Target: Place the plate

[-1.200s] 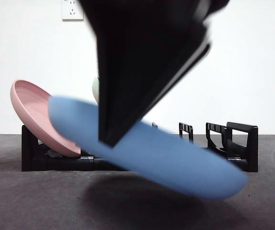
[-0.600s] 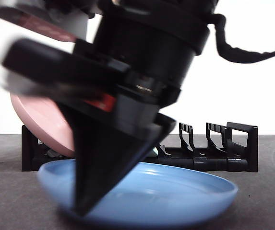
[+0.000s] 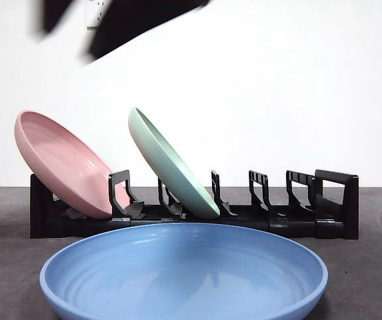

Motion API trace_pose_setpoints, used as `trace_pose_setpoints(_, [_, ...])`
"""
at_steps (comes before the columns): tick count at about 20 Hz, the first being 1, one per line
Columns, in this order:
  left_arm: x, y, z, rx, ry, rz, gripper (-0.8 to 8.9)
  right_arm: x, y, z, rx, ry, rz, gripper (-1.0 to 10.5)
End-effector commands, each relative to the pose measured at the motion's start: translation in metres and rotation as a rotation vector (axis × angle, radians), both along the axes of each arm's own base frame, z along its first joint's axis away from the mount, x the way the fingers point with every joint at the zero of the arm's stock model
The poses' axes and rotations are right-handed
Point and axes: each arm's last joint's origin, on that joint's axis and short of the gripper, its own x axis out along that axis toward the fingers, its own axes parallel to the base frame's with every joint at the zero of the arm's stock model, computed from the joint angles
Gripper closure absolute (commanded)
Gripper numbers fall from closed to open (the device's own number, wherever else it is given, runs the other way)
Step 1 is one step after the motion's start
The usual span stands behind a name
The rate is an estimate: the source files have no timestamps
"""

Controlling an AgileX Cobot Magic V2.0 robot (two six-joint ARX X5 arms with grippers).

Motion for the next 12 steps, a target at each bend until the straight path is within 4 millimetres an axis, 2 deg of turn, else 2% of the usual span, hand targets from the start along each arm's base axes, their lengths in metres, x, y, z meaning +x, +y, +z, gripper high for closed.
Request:
trace_pose_setpoints(1, [0.005,-0.002,0.004,-0.058,-0.005,-0.013,4.69,0.013,-0.025,0.026,0.026,-0.027,-0.128,7.6])
trace_pose_setpoints(4, [0.02,-0.007,-0.001,-0.098,0.021,-0.043,4.69,0.028,-0.073,0.048,0.042,-0.03,-0.309,7.6])
trace_pose_setpoints(7, [0.045,-0.015,-0.008,-0.128,0.029,-0.041,4.69,0.034,-0.115,0.06,0.042,-0.035,-0.445,7.6])
trace_pose_setpoints(9, [0.065,-0.02,-0.013,-0.131,0.034,-0.051,4.69,0.034,-0.133,0.065,0.045,-0.043,-0.504,7.6])
trace_pose_setpoints(12, [0.099,-0.027,-0.019,-0.126,0.07,-0.057,4.7,0.033,-0.146,0.069,0.051,-0.052,-0.547,7.6])
